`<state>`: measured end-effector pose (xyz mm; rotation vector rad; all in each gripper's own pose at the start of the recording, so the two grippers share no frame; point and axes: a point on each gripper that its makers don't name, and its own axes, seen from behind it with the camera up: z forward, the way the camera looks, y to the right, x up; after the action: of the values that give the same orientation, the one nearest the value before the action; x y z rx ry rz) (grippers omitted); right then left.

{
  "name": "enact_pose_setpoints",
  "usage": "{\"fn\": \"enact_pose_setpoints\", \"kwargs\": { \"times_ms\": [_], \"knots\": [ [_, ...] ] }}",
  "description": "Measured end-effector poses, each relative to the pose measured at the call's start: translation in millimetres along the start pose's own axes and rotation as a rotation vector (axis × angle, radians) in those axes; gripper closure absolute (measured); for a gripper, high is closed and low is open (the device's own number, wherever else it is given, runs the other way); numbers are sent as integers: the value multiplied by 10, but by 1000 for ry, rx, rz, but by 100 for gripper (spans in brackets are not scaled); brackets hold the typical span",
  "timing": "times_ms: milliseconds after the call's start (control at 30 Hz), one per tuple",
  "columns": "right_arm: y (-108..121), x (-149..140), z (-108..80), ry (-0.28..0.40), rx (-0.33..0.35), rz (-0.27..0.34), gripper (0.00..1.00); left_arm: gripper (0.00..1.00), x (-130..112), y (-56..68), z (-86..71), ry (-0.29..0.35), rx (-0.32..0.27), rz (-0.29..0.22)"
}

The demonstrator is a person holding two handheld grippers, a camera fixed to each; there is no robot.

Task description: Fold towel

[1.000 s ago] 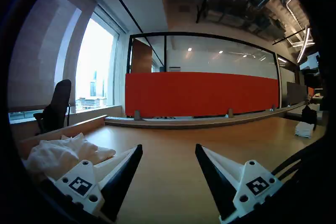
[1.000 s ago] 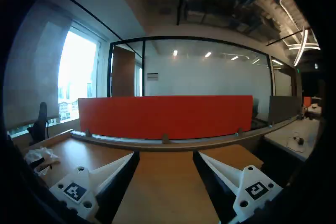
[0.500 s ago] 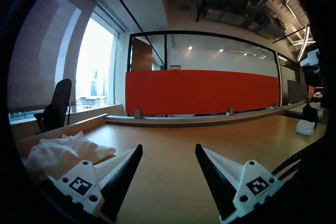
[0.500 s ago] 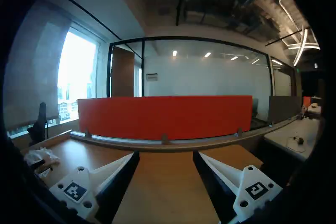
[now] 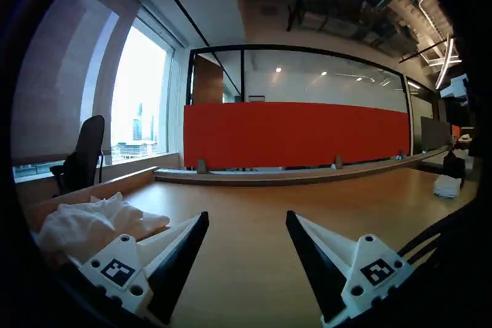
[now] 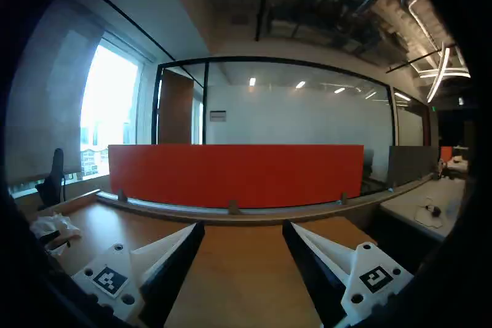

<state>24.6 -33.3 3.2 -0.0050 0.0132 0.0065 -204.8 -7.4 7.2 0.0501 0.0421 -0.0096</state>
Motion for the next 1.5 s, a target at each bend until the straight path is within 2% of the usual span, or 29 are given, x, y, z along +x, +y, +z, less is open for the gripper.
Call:
{"fn": "enact_pose_setpoints", "kwargs": {
  "times_ms": [200,533,1000,1500],
  "knots": [
    [206,75,23,25,-49,-2,1,7,-11,5,2,1,0,0],
    [334,-84,86,40,-38,-7,1,7,-49,13,14,1,0,0],
    [400,-709,0,59,-5,16,1,7,-73,19,20,2,0,-1],
    [497,-1247,21,51,1,26,1,7,-88,16,20,3,1,-1]
  ]
}}
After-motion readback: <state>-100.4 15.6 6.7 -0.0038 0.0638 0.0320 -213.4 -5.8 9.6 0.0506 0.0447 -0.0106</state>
